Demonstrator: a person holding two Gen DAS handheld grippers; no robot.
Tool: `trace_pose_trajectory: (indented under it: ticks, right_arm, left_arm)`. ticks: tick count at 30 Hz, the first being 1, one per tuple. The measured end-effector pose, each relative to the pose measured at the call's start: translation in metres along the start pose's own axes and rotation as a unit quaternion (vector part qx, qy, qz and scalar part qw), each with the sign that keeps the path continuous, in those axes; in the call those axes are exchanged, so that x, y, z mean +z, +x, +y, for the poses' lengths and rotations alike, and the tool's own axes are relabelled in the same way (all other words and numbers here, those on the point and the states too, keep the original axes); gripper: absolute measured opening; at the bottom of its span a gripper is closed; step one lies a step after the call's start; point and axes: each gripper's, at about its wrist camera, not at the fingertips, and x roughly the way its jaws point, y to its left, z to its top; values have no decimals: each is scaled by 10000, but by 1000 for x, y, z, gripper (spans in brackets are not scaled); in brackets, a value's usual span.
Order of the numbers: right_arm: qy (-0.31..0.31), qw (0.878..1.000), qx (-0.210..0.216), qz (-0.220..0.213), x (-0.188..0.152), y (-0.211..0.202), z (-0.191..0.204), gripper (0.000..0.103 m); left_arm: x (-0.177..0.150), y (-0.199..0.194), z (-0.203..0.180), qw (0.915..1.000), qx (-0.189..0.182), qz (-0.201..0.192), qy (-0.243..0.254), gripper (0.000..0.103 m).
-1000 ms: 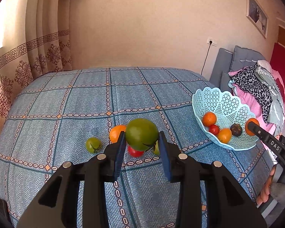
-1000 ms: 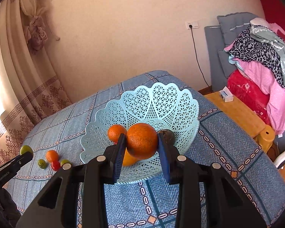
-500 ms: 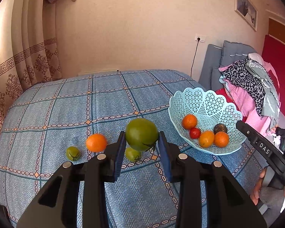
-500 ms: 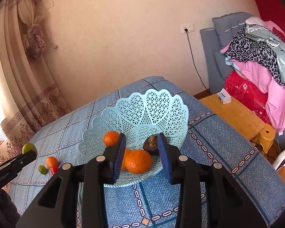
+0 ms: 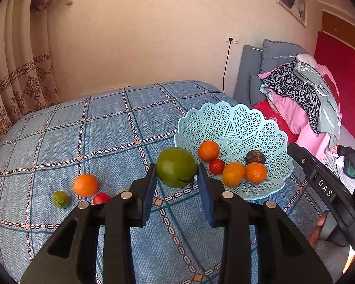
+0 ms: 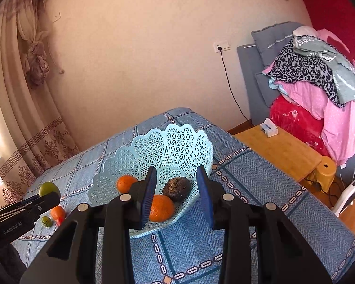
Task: Organize fruits
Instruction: 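Lower the green lime into the basket and open the left gripper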
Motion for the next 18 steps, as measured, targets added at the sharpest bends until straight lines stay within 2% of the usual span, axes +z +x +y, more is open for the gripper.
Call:
trace_pose_trajectory:
  ticks: [7,15,17,18]
  right_arm:
    - [-151,9998,-68,-119,-1,-3,2,36]
    - [-30,9999,-73,-140,-1,-3,-4,36]
    - [-30,9999,-76,-147,-1,-3,-5,36]
    - [-34,9999,-76,-148,-2,-4,-5,36]
  left_arm:
    - [7,15,-25,9996,-198,65,207,35]
    - [12,35,-47,9984,-405,159,366,36]
    - [13,40,-52,9981,-437,182,401,38]
    - [14,42,-53,9981,-445,171,395,48]
